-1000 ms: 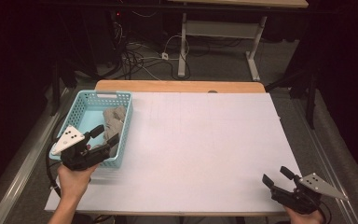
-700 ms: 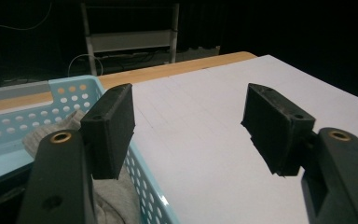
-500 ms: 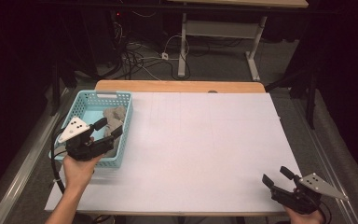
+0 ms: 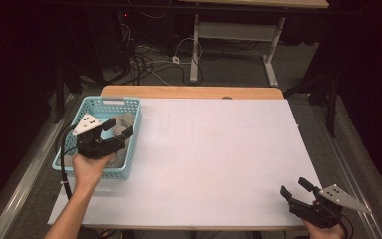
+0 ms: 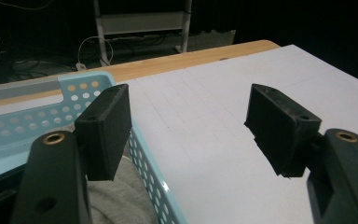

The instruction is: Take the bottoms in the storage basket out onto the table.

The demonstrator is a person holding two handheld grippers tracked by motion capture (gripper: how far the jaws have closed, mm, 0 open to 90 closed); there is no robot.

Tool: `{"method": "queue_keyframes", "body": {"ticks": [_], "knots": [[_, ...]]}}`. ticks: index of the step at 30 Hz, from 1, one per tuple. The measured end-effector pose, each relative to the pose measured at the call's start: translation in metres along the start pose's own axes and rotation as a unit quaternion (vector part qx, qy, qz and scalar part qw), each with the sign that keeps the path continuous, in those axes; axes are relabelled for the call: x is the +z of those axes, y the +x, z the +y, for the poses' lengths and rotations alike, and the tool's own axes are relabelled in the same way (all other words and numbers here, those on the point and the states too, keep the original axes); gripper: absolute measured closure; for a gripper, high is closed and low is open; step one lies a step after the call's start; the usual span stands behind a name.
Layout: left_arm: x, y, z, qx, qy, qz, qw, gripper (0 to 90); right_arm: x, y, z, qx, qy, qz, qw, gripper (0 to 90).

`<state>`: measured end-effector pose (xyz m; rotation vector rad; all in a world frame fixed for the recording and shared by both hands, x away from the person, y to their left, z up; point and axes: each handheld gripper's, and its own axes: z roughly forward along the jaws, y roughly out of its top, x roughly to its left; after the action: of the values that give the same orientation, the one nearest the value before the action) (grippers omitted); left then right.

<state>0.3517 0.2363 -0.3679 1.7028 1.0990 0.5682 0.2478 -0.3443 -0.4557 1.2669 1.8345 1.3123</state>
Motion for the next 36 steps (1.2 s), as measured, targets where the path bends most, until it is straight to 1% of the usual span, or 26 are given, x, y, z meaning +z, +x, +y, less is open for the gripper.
{"method": "queue_keyframes", "body": {"ticks": [5, 8, 11, 12, 14, 15, 16, 17, 18, 19, 23, 26, 27, 28, 29, 31, 32, 33, 35, 36], "knots": [[0.009, 0.003, 0.007, -0.005, 0.025, 0.006, 0.9997, 30.7, 0.000, 0.000, 0.000, 0.001, 0.000, 0.001, 1.0000, 22.4], [0.012, 0.003, 0.009, -0.004, 0.031, 0.008, 0.9995, 30.8, 0.000, 0.000, 0.000, 0.000, 0.000, 0.002, 1.0000, 22.4], [0.016, 0.005, 0.011, -0.002, 0.046, 0.015, 0.9988, 30.9, 0.000, 0.000, 0.000, 0.000, -0.001, 0.003, 1.0000, 22.3], [0.016, 0.005, 0.011, -0.002, 0.046, 0.015, 0.9988, 30.8, 0.000, 0.000, 0.000, 0.000, -0.001, 0.003, 1.0000, 22.4], [0.017, 0.006, 0.012, 0.002, 0.053, 0.025, 0.9983, 30.5, 0.000, 0.000, 0.000, 0.000, -0.001, 0.003, 1.0000, 22.3], [0.018, 0.007, 0.013, 0.007, 0.061, 0.033, 0.9976, 29.9, 0.000, 0.000, 0.000, 0.000, 0.000, 0.002, 1.0000, 22.4], [0.018, 0.007, 0.013, 0.007, 0.061, 0.033, 0.9976, 29.5, 0.000, 0.000, 0.000, 0.000, 0.000, 0.002, 1.0000, 22.4], [0.018, 0.008, 0.013, 0.009, 0.069, 0.038, 0.9969, 29.4, 0.000, 0.001, 0.000, -0.001, 0.000, 0.003, 1.0000, 22.4], [0.018, 0.010, 0.014, 0.015, 0.086, 0.042, 0.9953, 29.4, 0.000, 0.001, 0.000, -0.002, -0.001, 0.003, 1.0000, 22.4], [0.018, 0.010, 0.014, 0.015, 0.086, 0.042, 0.9953, 29.4, 0.000, 0.001, 0.000, -0.002, -0.001, 0.003, 1.0000, 22.4], [0.018, 0.014, 0.015, 0.025, 0.115, 0.056, 0.9914, 29.3, 0.000, 0.000, 0.000, 0.000, -0.001, 0.005, 1.0000, 22.3], [0.017, 0.020, 0.015, 0.017, 0.133, 0.059, 0.9892, 29.2, 0.000, 0.001, 0.000, -0.002, 0.000, 0.004, 1.0000, 22.4], [0.017, 0.025, 0.015, 0.013, 0.143, 0.064, 0.9875, 29.2, 0.000, 0.001, 0.000, -0.003, 0.000, 0.004, 1.0000, 22.3], [0.017, 0.025, 0.015, 0.013, 0.143, 0.064, 0.9875, 29.2, 0.000, 0.001, 0.000, -0.003, 0.000, 0.004, 1.0000, 22.3], [0.017, 0.030, 0.014, 0.010, 0.153, 0.063, 0.9862, 29.2, 0.000, 0.001, 0.000, -0.003, 0.000, 0.004, 1.0000, 22.4], [0.017, 0.032, 0.014, 0.009, 0.156, 0.059, 0.9859, 29.2, 0.000, 0.001, 0.000, -0.003, 0.000, 0.003, 1.0000, 22.4], [0.017, 0.038, 0.013, 0.005, 0.169, 0.054, 0.9841, 28.9, 0.000, 0.001, 0.000, -0.002, 0.000, 0.004, 1.0000, 22.4], [0.017, 0.038, 0.013, 0.005, 0.169, 0.054, 0.9841, 28.2, 0.000, 0.001, 0.000, -0.002, 0.000, 0.004, 1.0000, 22.4], [0.020, 0.042, 0.011, 0.002, 0.185, 0.055, 0.9812, 27.9, 0.000, 0.000, 0.000, -0.001, 0.000, 0.005, 1.0000, 22.4], [0.022, 0.046, 0.008, -0.002, 0.195, 0.055, 0.9792, 27.0, 0.000, 0.000, 0.000, -0.001, 0.001, 0.004, 1.0000, 22.3]]}}
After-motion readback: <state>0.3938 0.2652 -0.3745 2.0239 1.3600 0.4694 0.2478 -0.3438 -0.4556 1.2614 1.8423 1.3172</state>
